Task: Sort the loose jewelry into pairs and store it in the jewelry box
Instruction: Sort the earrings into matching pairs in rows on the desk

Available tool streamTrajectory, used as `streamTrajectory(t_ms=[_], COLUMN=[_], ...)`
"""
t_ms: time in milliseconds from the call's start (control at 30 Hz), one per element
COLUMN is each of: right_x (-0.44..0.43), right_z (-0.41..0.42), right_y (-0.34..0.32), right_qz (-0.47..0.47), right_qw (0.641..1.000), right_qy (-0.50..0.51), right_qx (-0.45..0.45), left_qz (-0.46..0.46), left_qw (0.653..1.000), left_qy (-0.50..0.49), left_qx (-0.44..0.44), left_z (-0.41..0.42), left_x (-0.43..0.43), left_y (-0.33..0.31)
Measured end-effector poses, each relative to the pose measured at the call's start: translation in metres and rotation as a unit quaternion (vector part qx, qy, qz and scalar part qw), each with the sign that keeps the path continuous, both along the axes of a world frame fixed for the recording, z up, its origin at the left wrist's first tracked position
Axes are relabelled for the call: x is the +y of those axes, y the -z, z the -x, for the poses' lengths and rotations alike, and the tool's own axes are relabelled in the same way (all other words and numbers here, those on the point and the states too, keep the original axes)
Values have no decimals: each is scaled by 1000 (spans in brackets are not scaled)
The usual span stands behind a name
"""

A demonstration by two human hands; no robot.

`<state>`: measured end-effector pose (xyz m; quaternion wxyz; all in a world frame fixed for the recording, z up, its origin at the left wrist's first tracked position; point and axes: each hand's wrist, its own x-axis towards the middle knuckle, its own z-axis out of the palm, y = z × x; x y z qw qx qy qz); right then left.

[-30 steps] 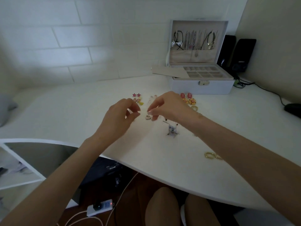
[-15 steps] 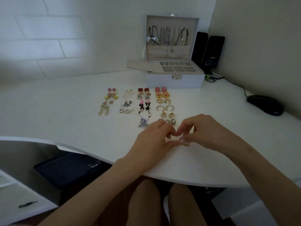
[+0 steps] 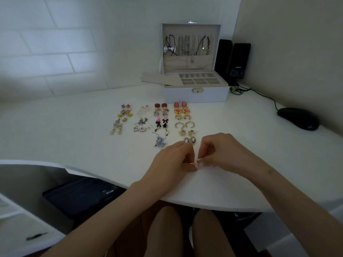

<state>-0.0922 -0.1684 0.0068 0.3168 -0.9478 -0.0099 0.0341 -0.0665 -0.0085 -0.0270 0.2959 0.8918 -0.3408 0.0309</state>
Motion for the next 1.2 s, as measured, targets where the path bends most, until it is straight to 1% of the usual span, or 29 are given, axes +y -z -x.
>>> streamTrajectory(t_ms=[167,267,400,467,633,833,967,1067,1200], right_x=[22,47,79,92,120,148,165,170,173], right_z=[-11,-27,-51,-61,-86,-108,-120,-123,-124], right_y=[-10,-12,-9,-8,-5,0,8,12,15], right_qz=[-133,-159,-157,-154,-141,-148,-132,-122,-84], right_qw=[990,984,982,982,983,985,987,988,990], right_qy=[-32,-63,-97,-107,-109,-82,-76,-76,-84], right_qx=[-31,-43,-38,-32,-37,-45,-51,-53,-80], left_qz=[66,97,140,146,81,35,32,36,33], left_qw=[995,988,973,968,967,957,954,956,958], left_qy=[-73,-115,-163,-184,-238,-283,-291,-286,-283], left_qx=[7,36,89,92,40,55,68,57,40], left_z=[-10,-17,-26,-32,-56,-81,-89,-91,-91], left_x=[34,57,85,99,131,152,157,159,159], left_y=[-13,-22,-28,-28,-21,-10,-5,-3,2])
